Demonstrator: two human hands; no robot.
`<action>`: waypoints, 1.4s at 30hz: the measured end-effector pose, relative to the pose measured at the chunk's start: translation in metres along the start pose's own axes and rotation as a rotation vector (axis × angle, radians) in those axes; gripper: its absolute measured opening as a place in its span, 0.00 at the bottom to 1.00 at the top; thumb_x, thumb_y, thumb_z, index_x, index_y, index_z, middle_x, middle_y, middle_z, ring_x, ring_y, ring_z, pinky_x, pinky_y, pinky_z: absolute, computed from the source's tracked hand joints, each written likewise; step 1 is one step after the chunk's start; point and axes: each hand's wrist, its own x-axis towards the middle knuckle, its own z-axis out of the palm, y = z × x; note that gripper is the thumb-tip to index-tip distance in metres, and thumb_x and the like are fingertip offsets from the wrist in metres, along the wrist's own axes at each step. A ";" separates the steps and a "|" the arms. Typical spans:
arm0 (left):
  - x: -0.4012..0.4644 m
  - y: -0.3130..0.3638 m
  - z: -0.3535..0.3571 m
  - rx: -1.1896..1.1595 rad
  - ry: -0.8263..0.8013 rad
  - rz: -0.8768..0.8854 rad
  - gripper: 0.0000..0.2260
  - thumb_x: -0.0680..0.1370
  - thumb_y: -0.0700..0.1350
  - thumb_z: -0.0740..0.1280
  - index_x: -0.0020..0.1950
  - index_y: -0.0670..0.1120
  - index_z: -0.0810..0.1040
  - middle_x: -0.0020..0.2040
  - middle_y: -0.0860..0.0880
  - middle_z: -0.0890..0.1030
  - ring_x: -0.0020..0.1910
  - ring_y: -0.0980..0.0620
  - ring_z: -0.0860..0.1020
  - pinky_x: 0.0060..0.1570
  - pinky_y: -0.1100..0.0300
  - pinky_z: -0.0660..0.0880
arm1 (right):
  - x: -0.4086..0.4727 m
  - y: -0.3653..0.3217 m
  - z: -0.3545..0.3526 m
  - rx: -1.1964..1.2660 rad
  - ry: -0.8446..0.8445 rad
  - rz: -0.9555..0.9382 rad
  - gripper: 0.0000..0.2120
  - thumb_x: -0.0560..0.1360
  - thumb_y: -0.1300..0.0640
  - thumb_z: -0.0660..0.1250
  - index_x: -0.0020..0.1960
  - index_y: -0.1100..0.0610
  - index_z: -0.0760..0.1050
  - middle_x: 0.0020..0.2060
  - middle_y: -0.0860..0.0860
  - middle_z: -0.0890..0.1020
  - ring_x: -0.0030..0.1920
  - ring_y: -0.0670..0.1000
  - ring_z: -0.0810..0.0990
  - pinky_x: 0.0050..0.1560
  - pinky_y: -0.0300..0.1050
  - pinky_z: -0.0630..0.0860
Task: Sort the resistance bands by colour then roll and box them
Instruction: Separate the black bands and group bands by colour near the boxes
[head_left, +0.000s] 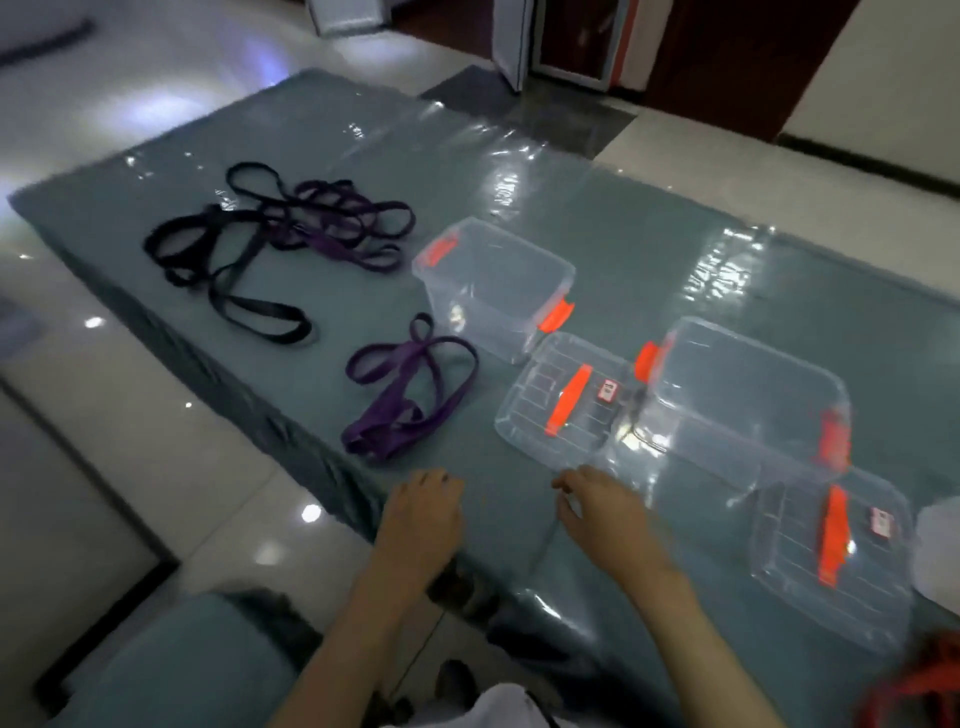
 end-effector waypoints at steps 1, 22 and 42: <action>-0.005 -0.020 -0.004 -0.002 0.002 -0.035 0.15 0.85 0.47 0.56 0.69 0.49 0.75 0.67 0.50 0.75 0.67 0.47 0.73 0.63 0.52 0.71 | 0.012 -0.018 0.003 -0.021 -0.013 -0.036 0.14 0.83 0.52 0.63 0.66 0.51 0.80 0.61 0.50 0.83 0.62 0.56 0.81 0.61 0.51 0.76; 0.079 -0.288 -0.063 -0.047 0.134 -0.349 0.07 0.81 0.41 0.67 0.56 0.44 0.83 0.53 0.45 0.82 0.53 0.42 0.80 0.48 0.49 0.75 | 0.265 -0.255 0.087 0.028 -0.075 -0.228 0.07 0.81 0.51 0.67 0.53 0.53 0.81 0.51 0.50 0.84 0.51 0.55 0.83 0.47 0.49 0.78; 0.290 -0.542 -0.093 0.043 -0.087 -0.102 0.21 0.80 0.43 0.63 0.74 0.51 0.74 0.68 0.49 0.75 0.66 0.45 0.74 0.59 0.52 0.72 | 0.465 -0.368 0.168 0.115 -0.375 0.051 0.34 0.78 0.47 0.72 0.80 0.46 0.62 0.76 0.52 0.65 0.73 0.59 0.67 0.71 0.57 0.71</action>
